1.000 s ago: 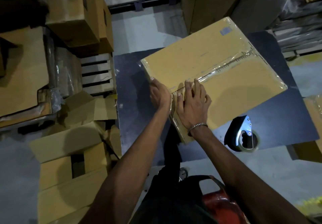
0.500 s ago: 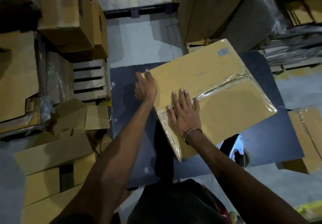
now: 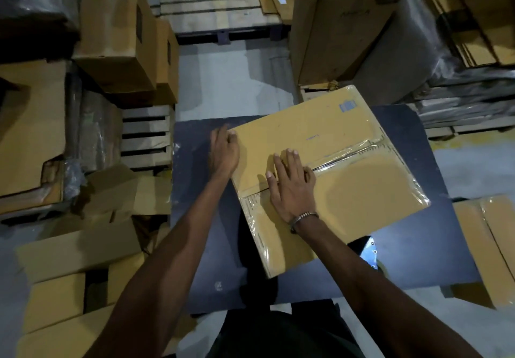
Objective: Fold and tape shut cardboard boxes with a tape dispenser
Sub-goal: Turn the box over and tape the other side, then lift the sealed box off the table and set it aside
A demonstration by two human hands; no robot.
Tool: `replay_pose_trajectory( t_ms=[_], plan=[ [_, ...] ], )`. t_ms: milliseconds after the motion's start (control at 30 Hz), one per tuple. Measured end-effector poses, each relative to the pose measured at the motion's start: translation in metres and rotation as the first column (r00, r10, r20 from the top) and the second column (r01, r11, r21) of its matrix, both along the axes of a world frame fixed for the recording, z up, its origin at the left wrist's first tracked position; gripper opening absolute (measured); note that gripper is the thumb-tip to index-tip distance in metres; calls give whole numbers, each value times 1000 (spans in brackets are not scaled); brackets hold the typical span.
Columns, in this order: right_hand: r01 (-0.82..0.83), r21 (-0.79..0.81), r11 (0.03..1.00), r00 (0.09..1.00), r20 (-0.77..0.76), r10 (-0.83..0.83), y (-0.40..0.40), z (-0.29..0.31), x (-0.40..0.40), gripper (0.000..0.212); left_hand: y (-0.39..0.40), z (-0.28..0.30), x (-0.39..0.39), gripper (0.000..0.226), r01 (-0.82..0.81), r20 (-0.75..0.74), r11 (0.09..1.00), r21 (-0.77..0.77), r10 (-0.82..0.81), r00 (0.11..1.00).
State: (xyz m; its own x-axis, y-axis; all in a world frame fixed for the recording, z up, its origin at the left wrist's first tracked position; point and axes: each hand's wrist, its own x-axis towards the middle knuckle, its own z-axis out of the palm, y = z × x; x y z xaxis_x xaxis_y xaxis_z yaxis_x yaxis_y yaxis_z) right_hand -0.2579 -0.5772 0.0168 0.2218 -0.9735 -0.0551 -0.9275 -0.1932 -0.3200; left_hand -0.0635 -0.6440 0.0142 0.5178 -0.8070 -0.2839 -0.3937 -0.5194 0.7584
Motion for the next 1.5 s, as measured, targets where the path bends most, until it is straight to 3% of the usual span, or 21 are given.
replay_pose_trajectory(
  t_ms=[67,167,267,400,533,633,767,967,1100,1267,1500],
  plan=[
    [-58,15,998,997,-58,58,-10,-5,-13,61,3,-2,-8,60,51,134,994,95,-64,989],
    [-116,37,993,985,-124,120,-24,-8,-36,64,4,7,-15,73,-46,194,983,177,11,981],
    [-18,1,1000,995,-98,18,-43,-3,-72,65,24,24,-36,81,-150,218,965,215,102,971],
    [174,-68,982,978,-105,-180,-78,2,-153,69,86,17,-88,83,-110,375,984,140,50,926],
    [375,16,927,923,-94,-372,-96,0,-204,77,127,13,-126,92,-199,337,960,199,123,933],
    [363,37,931,931,-49,-362,-102,3,-213,87,129,16,-128,99,-242,297,941,237,166,940],
    [342,225,913,930,62,-363,-116,6,-233,116,128,21,-118,102,-248,221,944,217,200,954],
    [362,277,890,901,140,-410,-124,17,-234,106,127,25,-120,106,-278,150,941,195,251,956],
    [435,183,882,873,155,-463,-115,45,-235,98,121,33,-116,113,-208,113,953,222,186,976],
    [567,27,823,805,194,-561,-102,100,-265,102,81,68,-131,118,-89,-13,987,131,92,996],
    [840,-31,541,530,255,-809,-29,149,-379,98,22,115,-228,121,243,-74,970,-22,-244,967]
  ],
)
